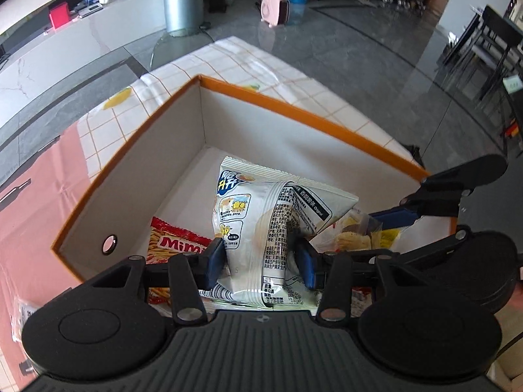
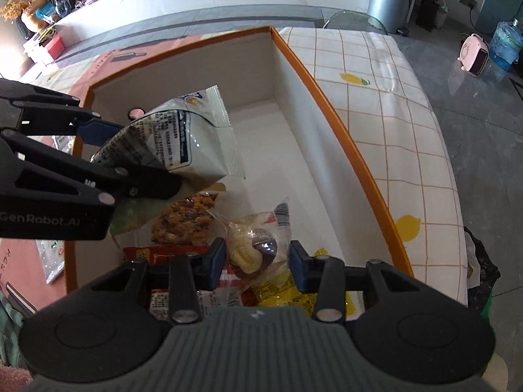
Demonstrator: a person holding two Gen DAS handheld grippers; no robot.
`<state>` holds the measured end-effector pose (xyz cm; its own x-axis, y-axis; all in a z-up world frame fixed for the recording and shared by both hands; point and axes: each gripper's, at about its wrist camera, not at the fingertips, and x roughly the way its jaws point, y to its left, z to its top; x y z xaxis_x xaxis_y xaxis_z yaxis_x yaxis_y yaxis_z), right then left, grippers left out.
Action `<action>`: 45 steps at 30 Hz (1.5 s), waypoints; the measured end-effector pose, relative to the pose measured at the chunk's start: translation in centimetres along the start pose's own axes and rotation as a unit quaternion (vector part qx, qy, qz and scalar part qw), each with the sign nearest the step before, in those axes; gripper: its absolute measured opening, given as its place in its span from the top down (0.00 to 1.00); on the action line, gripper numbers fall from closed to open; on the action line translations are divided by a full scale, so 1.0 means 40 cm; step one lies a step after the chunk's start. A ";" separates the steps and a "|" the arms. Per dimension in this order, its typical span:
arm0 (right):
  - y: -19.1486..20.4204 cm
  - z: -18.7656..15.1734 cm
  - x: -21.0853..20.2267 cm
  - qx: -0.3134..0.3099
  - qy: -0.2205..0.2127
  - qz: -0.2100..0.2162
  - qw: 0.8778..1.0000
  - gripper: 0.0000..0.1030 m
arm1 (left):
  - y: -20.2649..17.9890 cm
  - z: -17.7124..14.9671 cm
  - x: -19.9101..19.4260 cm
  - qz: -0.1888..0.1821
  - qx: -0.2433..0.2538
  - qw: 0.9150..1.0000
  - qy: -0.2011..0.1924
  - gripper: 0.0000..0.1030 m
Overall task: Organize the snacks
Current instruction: 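Carry both bags over the orange box and lower them inside, then open both tools to release the bags in the box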
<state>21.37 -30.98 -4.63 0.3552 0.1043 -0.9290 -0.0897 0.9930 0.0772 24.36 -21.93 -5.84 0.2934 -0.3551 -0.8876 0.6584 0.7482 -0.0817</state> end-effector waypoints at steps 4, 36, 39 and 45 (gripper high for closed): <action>-0.006 0.011 0.038 -0.018 0.026 -0.002 0.999 0.62 | -0.005 0.016 0.047 0.004 0.014 1.000 0.021 0.48; 0.017 0.033 0.033 -0.040 0.065 -0.011 0.997 0.42 | -0.029 0.006 -0.009 0.017 0.020 1.000 0.001 0.30; 0.037 0.017 -0.016 -0.027 0.038 -0.017 0.999 0.42 | -0.037 -0.017 -0.075 0.043 0.017 0.998 -0.031 0.30; 0.103 -0.027 -0.123 0.000 -0.032 -0.034 0.999 0.42 | -0.015 -0.089 -0.206 0.074 -0.021 0.994 -0.084 0.27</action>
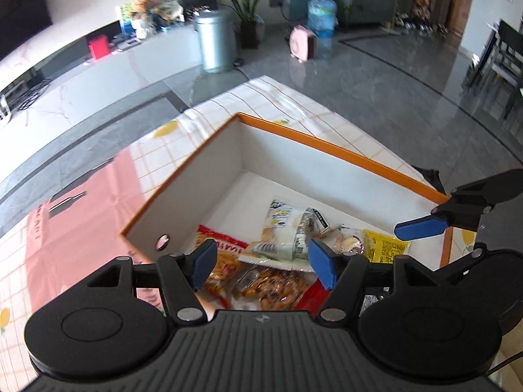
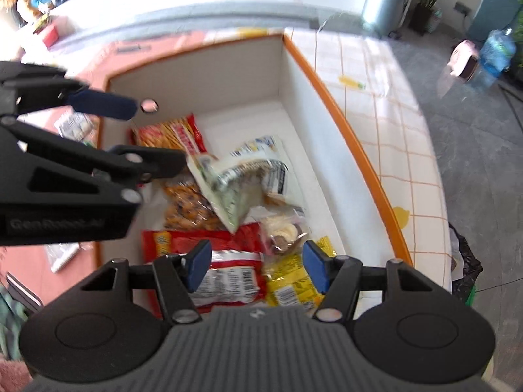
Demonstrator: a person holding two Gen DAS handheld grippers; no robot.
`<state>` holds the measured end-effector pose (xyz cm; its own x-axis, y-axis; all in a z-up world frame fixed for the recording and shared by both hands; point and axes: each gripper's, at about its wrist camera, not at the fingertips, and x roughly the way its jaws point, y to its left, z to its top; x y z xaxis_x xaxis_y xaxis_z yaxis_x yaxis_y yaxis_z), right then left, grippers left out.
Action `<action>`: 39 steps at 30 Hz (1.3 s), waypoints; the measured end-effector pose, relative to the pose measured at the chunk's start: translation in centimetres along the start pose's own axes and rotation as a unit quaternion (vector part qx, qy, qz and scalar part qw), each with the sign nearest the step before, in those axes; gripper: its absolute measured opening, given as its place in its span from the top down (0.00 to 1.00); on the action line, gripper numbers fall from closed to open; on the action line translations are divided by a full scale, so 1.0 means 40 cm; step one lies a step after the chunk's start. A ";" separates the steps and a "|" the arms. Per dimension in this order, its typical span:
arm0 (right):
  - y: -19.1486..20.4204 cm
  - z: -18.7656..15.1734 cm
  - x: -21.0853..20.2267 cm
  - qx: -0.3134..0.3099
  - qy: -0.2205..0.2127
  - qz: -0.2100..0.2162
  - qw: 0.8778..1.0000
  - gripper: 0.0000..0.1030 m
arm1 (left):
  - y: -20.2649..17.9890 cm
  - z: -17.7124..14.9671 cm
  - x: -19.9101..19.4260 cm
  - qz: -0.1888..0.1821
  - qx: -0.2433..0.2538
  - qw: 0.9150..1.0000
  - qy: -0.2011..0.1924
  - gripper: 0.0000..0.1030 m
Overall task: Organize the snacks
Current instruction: 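Open both tools to release the bags in the box, then move both tools out of the box back over the runner snacks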
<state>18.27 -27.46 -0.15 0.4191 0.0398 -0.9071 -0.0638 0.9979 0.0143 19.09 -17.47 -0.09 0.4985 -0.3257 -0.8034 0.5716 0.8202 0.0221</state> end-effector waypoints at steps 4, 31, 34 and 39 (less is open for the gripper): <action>0.058 -0.038 -0.053 0.015 -0.050 0.000 0.999 0.42 | 0.041 -0.053 -0.069 0.018 -0.031 0.999 -0.012 0.27; 0.539 -0.158 -0.009 0.003 -0.136 0.042 0.990 0.35 | 0.372 -0.430 -0.263 0.057 -0.232 0.971 0.021 0.27; 0.551 -0.165 0.036 -0.003 -0.113 0.035 0.993 0.36 | 0.382 -0.452 -0.252 0.041 -0.249 0.967 0.023 0.28; 0.565 -0.175 0.098 -0.036 -0.064 0.043 0.996 0.32 | 0.384 -0.448 -0.215 0.020 -0.247 0.968 0.039 0.28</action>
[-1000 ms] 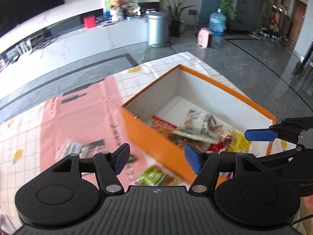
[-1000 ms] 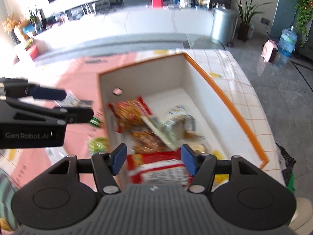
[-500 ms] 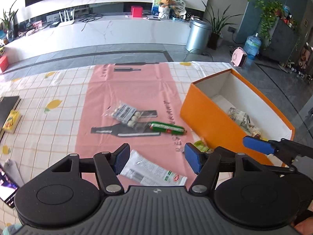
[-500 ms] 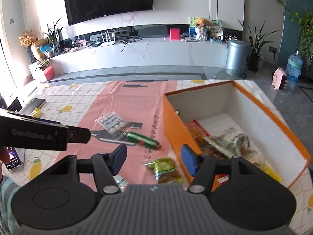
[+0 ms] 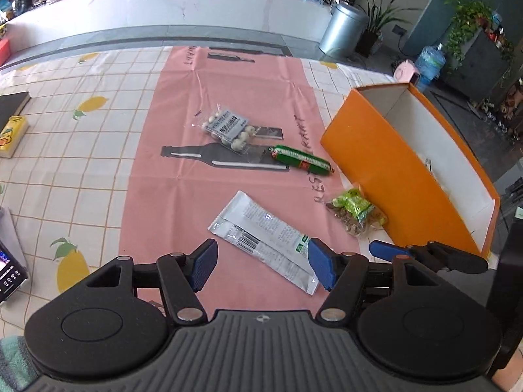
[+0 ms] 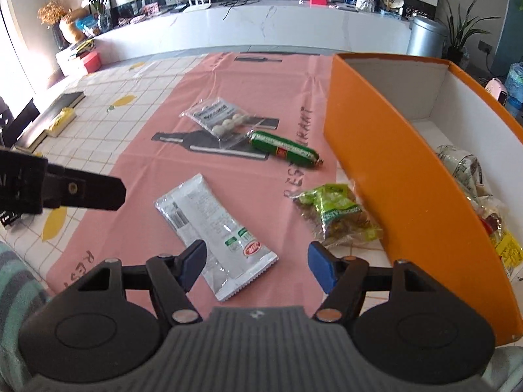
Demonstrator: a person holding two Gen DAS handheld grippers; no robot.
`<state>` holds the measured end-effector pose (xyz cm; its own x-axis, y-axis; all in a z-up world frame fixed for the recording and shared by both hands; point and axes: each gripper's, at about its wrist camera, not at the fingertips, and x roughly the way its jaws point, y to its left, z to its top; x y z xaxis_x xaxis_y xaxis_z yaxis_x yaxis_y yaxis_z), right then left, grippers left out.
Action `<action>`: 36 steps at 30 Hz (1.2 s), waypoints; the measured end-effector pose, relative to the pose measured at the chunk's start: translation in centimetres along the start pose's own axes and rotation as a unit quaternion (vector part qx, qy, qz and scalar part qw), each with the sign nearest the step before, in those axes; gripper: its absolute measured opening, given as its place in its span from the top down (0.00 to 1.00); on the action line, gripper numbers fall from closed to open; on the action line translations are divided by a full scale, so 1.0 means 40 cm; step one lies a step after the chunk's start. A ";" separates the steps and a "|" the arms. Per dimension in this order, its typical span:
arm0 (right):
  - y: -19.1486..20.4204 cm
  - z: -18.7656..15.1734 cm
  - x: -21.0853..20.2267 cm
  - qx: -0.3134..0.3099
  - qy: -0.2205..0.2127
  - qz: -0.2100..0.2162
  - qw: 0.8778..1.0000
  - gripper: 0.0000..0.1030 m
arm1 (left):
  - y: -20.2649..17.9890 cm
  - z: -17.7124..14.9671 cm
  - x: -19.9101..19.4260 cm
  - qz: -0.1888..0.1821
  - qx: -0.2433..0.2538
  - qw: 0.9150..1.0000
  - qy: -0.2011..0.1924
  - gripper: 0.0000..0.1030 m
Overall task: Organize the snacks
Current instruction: 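Move both tools out of the box back over the runner snacks, then lower left tool onto white strip packet while right tool lowers onto green pea bag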
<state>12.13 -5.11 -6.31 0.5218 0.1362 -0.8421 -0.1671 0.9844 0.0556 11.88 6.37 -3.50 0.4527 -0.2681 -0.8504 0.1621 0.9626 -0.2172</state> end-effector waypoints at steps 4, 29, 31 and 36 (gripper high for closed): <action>0.004 -0.017 0.053 -0.006 0.037 0.001 0.999 0.34 | 0.000 -0.002 0.058 -0.006 -0.009 0.999 0.033 0.30; 0.000 0.048 0.071 -0.113 -0.049 -0.080 0.989 0.57 | 0.086 0.021 0.203 -0.003 -0.135 0.990 0.029 0.19; -0.017 0.056 0.093 -0.107 -0.035 -0.097 0.989 0.57 | 0.083 0.024 0.210 0.008 -0.133 0.991 0.024 0.19; -0.041 0.059 0.129 -0.085 -0.022 -0.101 0.991 0.54 | 0.074 0.033 0.236 0.033 -0.128 0.991 0.029 0.19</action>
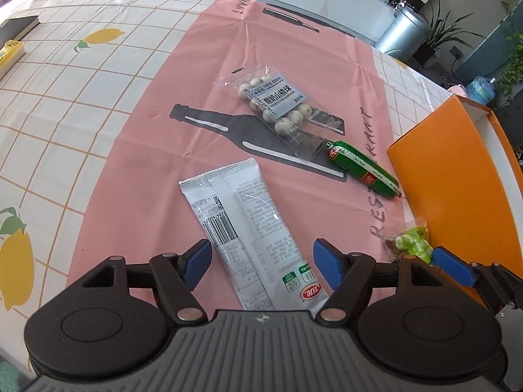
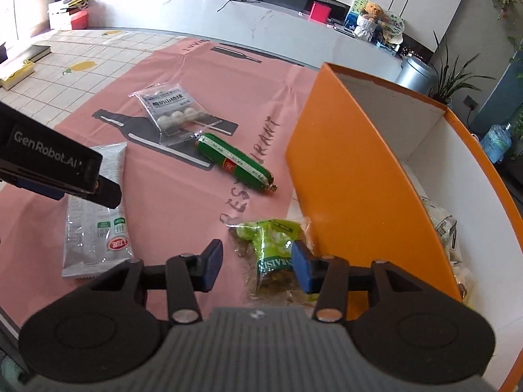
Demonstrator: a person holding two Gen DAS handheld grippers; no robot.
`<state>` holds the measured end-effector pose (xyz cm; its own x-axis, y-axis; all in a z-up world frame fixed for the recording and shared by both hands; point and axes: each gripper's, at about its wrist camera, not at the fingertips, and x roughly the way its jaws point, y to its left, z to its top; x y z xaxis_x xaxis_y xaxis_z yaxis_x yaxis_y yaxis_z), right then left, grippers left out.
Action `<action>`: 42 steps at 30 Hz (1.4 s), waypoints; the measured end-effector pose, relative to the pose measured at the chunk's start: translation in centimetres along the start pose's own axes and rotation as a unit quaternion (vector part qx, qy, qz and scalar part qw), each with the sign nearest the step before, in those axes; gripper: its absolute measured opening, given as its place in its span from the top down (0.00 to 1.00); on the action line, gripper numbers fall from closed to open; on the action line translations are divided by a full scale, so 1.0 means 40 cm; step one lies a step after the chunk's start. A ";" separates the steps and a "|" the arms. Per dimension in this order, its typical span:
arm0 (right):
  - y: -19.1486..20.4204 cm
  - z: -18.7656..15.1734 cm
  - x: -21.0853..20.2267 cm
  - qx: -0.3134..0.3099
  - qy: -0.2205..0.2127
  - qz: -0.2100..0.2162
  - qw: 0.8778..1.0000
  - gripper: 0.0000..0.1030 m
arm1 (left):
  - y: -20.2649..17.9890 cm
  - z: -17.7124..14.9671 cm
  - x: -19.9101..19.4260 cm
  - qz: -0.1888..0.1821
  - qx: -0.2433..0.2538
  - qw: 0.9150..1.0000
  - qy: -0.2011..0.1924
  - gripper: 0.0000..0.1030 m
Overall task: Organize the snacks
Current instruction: 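Lower left tool onto white strip packet while right tool lowers onto green pea bag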
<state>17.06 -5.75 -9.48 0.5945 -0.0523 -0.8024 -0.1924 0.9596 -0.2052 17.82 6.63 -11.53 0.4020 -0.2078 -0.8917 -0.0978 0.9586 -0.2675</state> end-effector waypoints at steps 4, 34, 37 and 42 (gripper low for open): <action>0.002 0.001 0.012 0.009 -0.002 0.003 1.000 0.51 | -0.023 0.007 0.014 0.039 0.032 0.999 -0.004 0.19; 0.037 0.027 0.015 0.064 0.024 0.112 0.991 0.44 | 0.026 0.022 0.001 0.007 0.015 1.000 0.002 0.21; 0.040 0.025 0.023 0.068 0.025 0.106 0.992 0.45 | 0.019 0.028 0.008 -0.007 0.032 0.999 -0.001 0.21; 0.030 0.024 0.028 0.081 0.028 0.109 0.990 0.49 | 0.001 0.030 0.019 -0.029 0.071 0.997 -0.009 0.20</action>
<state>18.25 -4.41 -10.10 0.5079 0.1499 -0.8483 -0.1814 0.9813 0.0648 19.19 6.73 -11.79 0.4198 -0.2606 -0.8694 0.0558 0.9635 -0.2619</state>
